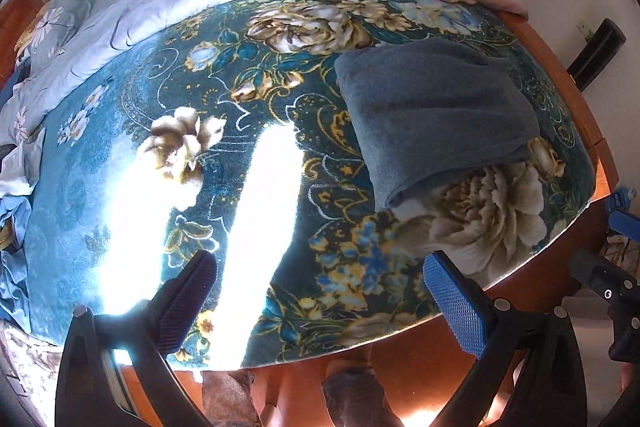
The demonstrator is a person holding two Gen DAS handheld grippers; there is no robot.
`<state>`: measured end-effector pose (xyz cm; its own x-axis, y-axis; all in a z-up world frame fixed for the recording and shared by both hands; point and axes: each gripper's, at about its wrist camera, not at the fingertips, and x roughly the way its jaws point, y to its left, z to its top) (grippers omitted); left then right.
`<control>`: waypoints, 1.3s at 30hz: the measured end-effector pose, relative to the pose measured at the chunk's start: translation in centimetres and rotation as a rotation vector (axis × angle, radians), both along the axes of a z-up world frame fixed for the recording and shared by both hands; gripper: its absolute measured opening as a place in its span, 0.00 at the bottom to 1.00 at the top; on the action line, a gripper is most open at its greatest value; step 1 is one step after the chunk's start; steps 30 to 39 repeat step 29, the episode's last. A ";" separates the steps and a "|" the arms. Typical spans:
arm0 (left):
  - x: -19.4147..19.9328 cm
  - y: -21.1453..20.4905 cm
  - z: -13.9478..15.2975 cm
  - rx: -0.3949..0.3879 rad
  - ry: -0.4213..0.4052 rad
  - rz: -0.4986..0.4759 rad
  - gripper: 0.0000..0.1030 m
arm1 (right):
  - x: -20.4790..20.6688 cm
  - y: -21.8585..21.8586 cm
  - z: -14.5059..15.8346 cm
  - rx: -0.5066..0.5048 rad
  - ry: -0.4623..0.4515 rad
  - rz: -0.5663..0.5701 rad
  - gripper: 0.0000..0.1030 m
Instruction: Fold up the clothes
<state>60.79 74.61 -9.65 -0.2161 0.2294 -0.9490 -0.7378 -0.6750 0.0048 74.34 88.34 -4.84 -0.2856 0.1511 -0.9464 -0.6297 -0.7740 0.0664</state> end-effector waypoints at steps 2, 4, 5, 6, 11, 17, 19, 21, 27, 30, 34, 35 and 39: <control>-0.1 0.1 0.0 0.000 0.000 0.003 1.00 | -0.2 0.1 0.0 -0.001 0.001 0.003 1.00; -0.2 0.2 0.0 -0.001 0.002 0.006 1.00 | -0.5 0.2 0.0 -0.002 0.002 0.008 1.00; -0.3 0.2 0.0 0.000 0.002 0.008 1.00 | -0.6 0.3 0.0 -0.003 0.002 0.012 1.00; -0.4 0.2 0.0 0.000 0.003 0.011 1.00 | -0.7 0.3 -0.1 -0.003 0.001 0.014 1.00; -0.8 0.4 0.1 0.003 0.008 0.032 1.00 | -1.0 0.6 -0.1 -0.006 0.001 0.019 1.00; -1.0 0.6 0.3 0.011 0.017 0.027 1.00 | -1.1 1.0 -0.1 -0.008 -0.002 0.018 1.00; -1.0 0.8 0.5 0.012 0.024 0.022 1.00 | -1.1 1.1 -0.1 -0.009 -0.002 0.017 1.00; -1.0 0.9 0.6 0.013 0.033 0.019 1.00 | -1.1 1.2 -0.1 -0.010 -0.002 0.016 1.00; -1.3 1.1 0.8 0.007 0.036 0.017 1.00 | -1.2 1.3 -0.2 -0.014 -0.001 0.012 1.00; -1.3 1.1 0.7 0.007 0.029 0.017 1.00 | -1.2 1.3 -0.2 -0.014 -0.002 0.013 1.00; -1.3 1.1 0.7 0.007 0.029 0.017 1.00 | -1.2 1.3 -0.2 -0.014 -0.002 0.013 1.00; -1.3 1.1 0.7 0.007 0.029 0.017 1.00 | -1.2 1.3 -0.2 -0.014 -0.002 0.013 1.00; -1.3 1.1 0.7 0.007 0.029 0.017 1.00 | -1.2 1.3 -0.2 -0.014 -0.002 0.013 1.00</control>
